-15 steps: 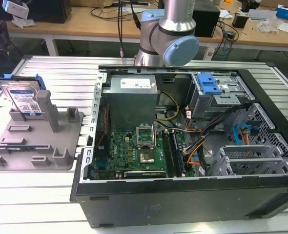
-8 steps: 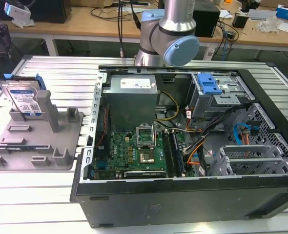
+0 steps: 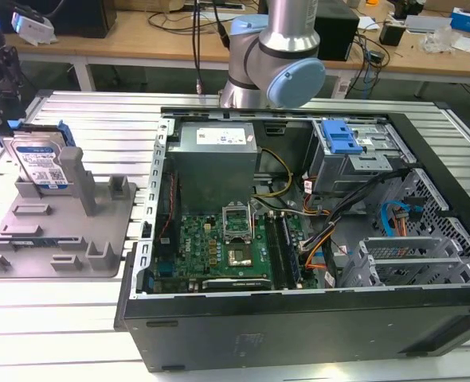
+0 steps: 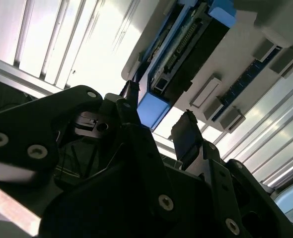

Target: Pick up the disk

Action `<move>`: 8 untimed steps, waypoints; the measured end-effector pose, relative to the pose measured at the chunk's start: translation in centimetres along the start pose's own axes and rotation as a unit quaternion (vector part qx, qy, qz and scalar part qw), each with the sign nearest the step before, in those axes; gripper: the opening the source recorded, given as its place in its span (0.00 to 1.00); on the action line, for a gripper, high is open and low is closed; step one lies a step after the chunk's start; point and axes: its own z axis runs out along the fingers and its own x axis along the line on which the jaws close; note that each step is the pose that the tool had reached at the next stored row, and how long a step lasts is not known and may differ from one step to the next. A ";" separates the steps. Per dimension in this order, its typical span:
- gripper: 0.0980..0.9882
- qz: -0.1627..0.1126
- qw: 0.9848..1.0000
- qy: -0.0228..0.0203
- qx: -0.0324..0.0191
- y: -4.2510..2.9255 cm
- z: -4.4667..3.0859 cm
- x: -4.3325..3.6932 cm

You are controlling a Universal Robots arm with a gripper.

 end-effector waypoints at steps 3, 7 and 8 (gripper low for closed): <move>0.50 -0.001 1.000 0.000 0.000 0.00 0.22 -0.31; 0.50 -0.001 1.000 0.002 0.000 0.10 0.53 -0.46; 0.50 -0.001 1.000 0.002 0.000 0.15 0.60 -0.46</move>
